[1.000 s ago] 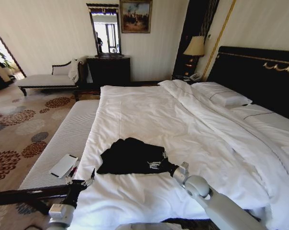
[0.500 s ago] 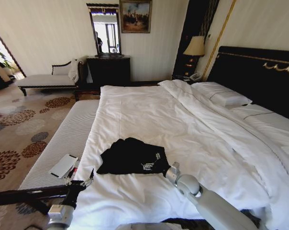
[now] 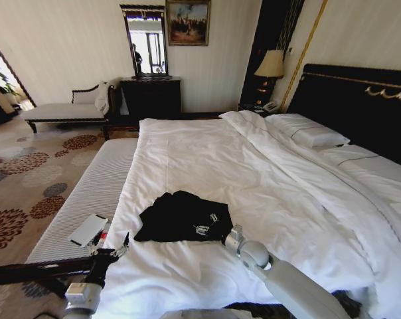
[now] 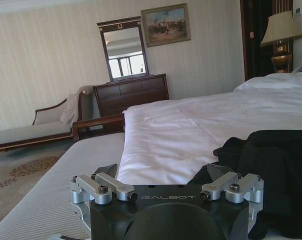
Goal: Fold the clothes on the bed.
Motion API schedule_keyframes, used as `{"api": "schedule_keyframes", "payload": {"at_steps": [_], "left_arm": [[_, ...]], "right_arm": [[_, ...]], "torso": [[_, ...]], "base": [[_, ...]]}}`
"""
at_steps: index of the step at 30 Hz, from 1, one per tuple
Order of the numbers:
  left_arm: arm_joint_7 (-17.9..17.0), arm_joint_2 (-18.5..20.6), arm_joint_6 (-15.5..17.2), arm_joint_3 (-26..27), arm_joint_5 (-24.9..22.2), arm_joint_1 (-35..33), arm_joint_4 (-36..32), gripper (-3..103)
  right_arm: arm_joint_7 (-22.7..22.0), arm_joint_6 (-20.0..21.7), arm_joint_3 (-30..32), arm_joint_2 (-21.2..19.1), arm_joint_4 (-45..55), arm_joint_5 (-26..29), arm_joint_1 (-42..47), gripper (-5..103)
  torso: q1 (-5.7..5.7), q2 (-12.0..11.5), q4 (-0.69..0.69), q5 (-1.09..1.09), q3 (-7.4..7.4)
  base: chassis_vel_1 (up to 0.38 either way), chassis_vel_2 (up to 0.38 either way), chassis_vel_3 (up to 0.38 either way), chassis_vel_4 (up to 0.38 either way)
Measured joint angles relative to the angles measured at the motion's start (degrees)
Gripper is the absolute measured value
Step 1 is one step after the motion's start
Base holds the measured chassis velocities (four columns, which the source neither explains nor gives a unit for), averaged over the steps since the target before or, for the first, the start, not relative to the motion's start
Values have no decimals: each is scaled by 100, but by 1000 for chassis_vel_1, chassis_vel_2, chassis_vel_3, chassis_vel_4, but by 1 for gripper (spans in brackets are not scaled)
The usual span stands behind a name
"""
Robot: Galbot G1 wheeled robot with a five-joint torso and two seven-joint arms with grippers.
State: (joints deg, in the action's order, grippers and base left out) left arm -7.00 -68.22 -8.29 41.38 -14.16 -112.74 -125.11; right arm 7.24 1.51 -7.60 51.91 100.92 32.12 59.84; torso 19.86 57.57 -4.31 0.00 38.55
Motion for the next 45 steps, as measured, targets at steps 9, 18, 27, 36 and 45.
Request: {"api": "schedule_keyframes", "payload": {"at_steps": [9, 18, 27, 36, 45], "left_arm": [[-4, 3, 8, -23, 1, 32, 22, 100], [-21, 30, 37, -49, 1, 91, 33, 100], [-22, 52, 54, -42, 0, 95, 32, 100], [-27, 91, 89, -77, -9, 172, 35, 100], [-124, 430, 364, -188, -300, 560, 61, 100]], "right_arm": [[-13, -52, -11, -14, 18, 19, -8, 28], [-3, -89, 56, -53, 81, 18, 24, 3], [10, -150, 324, -139, 165, 56, 63, 0], [22, -193, 793, -242, 318, 114, 255, 0], [47, -241, 1145, -365, 427, 193, 401, 0]], "torso": [[0, 0, 0, 0, 0], [0, 0, 0, 0, 0], [0, 0, 0, 0, 0], [0, 0, 0, 0, 0], [0, 0, 0, 0, 0]], "base": [[0, 0, 0, 0], [0, 0, 0, 0], [0, 0, 0, 0], [0, 0, 0, 0], [0, 0, 0, 0]]}}
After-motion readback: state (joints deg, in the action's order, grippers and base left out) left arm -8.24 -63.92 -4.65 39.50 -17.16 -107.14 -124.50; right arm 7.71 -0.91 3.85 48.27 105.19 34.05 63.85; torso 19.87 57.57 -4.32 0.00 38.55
